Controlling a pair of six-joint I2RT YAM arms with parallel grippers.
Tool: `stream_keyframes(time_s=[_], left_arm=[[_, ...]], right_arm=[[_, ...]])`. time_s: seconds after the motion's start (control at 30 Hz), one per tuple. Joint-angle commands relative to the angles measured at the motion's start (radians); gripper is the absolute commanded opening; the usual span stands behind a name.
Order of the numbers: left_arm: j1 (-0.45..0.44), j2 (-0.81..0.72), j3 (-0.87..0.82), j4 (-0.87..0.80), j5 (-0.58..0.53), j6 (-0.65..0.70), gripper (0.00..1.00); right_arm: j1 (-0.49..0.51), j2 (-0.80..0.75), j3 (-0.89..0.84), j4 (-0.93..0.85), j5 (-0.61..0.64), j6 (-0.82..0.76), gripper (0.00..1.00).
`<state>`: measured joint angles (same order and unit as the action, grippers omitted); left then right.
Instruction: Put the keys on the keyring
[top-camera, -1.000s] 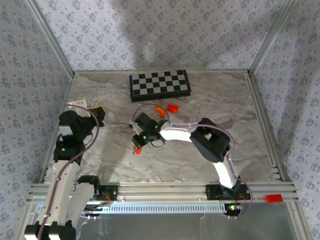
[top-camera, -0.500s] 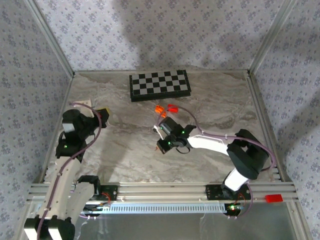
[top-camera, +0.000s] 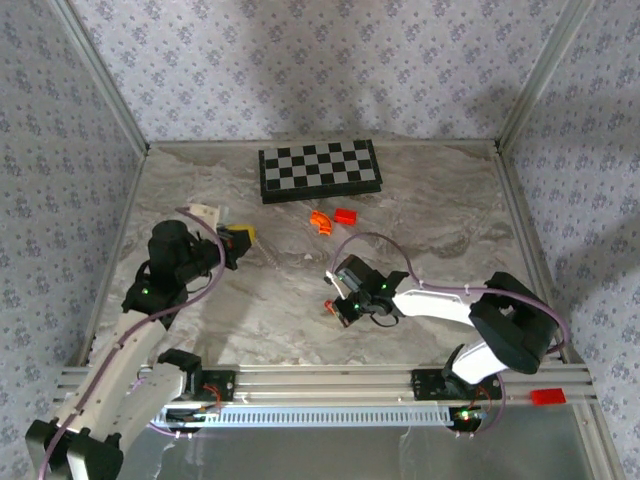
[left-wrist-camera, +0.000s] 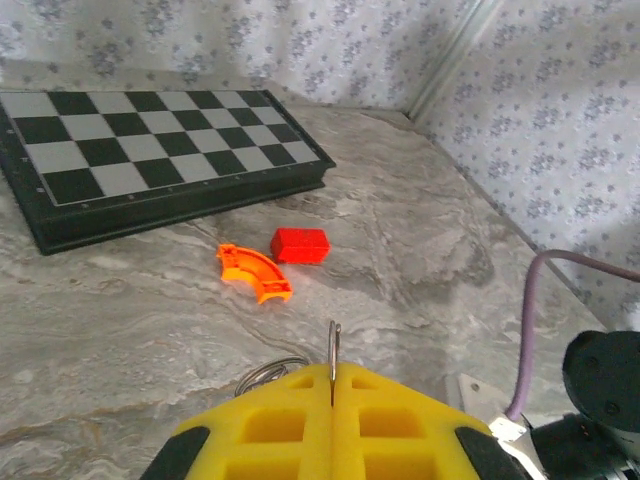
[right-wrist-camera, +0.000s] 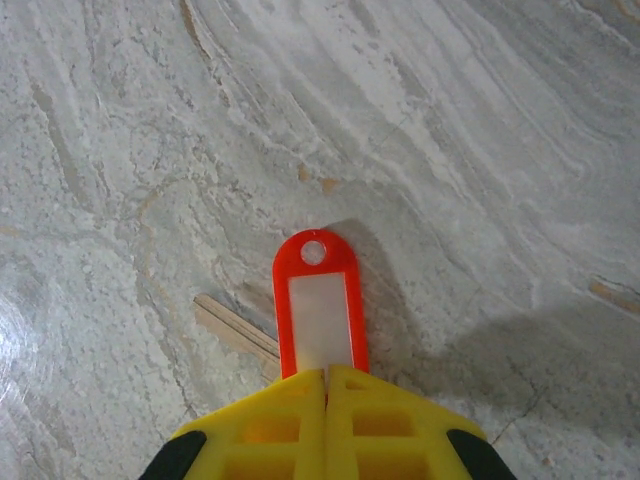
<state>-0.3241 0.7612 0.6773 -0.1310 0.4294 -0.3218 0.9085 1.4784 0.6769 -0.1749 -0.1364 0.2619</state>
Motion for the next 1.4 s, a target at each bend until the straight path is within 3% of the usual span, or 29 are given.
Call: stream_keyframes(time_s=[0.0, 0.23, 0.53, 0.87, 1.37], left_arm=[[-0.028, -0.003, 0.007, 0.016, 0.030, 0.031, 0.00], [-0.069, -0.016, -0.005, 0.004, 0.022, 0.040, 0.00], [-0.096, -0.040, -0.010, -0.032, 0.014, 0.050, 0.00], [-0.179, -0.112, -0.052, -0.091, -0.031, 0.051, 0.00], [-0.188, -0.108, -0.069, -0.075, -0.026, 0.044, 0.00]], right_arm=[[-0.001, -0.039, -0.016, -0.007, 0.021, 0.030, 0.09], [-0.008, -0.093, -0.020, -0.071, 0.023, 0.080, 0.31], [-0.015, -0.156, 0.104, -0.364, 0.080, 0.084, 0.44], [-0.029, -0.021, 0.211, -0.442, 0.038, 0.063, 0.41], [0.007, 0.123, 0.264, -0.431, -0.003, 0.008, 0.35]])
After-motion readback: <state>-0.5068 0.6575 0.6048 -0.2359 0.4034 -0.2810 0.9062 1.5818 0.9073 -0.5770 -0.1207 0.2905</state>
